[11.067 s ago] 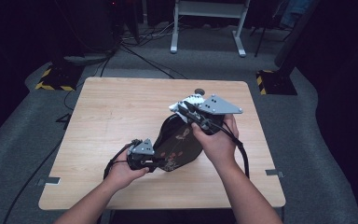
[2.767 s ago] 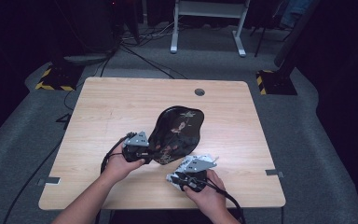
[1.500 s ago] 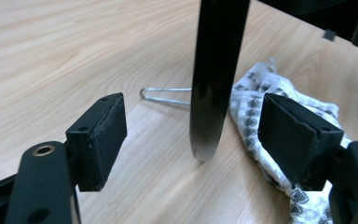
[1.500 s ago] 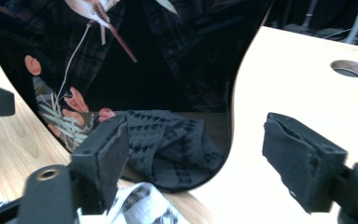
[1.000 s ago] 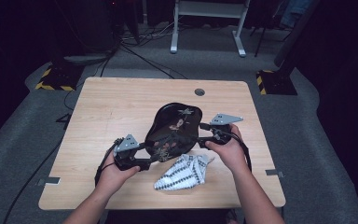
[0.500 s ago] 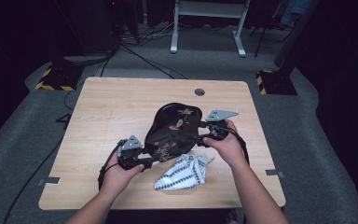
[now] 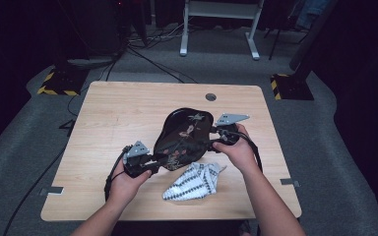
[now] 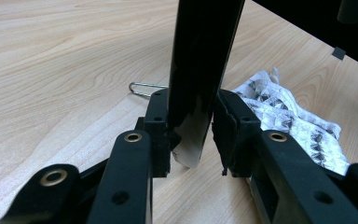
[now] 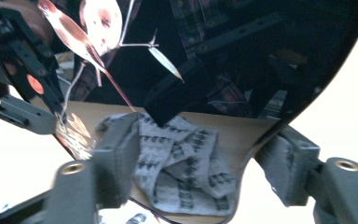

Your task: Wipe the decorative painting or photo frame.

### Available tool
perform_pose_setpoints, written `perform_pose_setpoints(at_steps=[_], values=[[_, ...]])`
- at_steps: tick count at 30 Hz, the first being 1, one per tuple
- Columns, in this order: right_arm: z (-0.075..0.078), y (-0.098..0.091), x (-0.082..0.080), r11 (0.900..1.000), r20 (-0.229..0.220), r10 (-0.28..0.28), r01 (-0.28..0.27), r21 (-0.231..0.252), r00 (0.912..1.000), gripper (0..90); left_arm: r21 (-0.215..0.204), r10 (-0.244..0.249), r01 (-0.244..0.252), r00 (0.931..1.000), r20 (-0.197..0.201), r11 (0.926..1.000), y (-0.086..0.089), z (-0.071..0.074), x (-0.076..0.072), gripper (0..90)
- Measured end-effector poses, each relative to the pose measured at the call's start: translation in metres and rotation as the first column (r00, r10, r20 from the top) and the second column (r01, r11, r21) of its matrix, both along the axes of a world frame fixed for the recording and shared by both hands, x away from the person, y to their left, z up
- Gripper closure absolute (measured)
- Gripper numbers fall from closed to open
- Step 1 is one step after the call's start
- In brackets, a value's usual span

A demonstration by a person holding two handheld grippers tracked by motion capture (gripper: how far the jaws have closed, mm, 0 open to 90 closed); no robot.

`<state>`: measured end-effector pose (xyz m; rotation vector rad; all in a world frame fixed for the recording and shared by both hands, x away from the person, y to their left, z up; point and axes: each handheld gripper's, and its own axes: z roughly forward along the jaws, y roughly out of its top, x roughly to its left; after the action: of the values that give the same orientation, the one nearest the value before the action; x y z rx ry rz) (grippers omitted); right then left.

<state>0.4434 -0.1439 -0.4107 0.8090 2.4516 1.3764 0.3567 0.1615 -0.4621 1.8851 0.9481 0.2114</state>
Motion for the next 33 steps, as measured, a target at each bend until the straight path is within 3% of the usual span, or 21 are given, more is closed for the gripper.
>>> perform_pose_setpoints(at_steps=[6,9,11,13,17,24,29,33], values=[[0.002,-0.001,-0.002,0.9991,-0.020,-0.033,0.034,0.026,0.9992,42.9,-0.009,0.016,-0.016,0.9996,-0.023,0.9998,0.004,0.001,0.004,65.7],[0.006,0.001,-0.004,0.9988,-0.034,-0.041,0.041,0.025,0.9986,43.9,0.022,0.018,-0.018,0.9997,-0.014,0.9996,0.006,0.004,0.007,65.2],[0.010,0.003,-0.006,0.9987,-0.035,-0.050,0.050,0.009,0.9981,43.9,0.002,0.018,-0.018,0.9991,-0.039,0.9998,0.008,0.006,0.010,64.4],[0.015,0.005,-0.009,0.9963,-0.043,-0.081,0.082,0.025,0.9958,45.6,-0.025,0.018,-0.019,0.9982,-0.056,0.9995,0.011,0.009,0.014,62.7],[0.021,0.005,-0.012,0.9930,-0.043,-0.109,0.111,0.040,0.9930,48.0,-0.048,0.033,-0.035,0.9985,-0.043,0.9982,0.014,0.017,0.022,57.3],[0.028,0.001,-0.019,0.9788,-0.067,-0.179,0.184,0.089,0.9816,54.2,-0.079,0.039,-0.041,0.9990,-0.023,0.9960,0.017,0.029,0.037,51.3],[0.030,0.000,-0.027,0.9739,-0.016,-0.208,0.209,0.090,0.9780,56.8,-0.078,0.030,-0.031,0.9995,-0.013,0.9965,0.014,0.027,0.050,45.7],[0.029,0.002,-0.034,0.9698,-0.009,-0.233,0.233,0.071,0.9723,58.8,-0.069,0.005,-0.007,0.9994,-0.033,0.9976,0.011,0.023,0.060,40.7]])
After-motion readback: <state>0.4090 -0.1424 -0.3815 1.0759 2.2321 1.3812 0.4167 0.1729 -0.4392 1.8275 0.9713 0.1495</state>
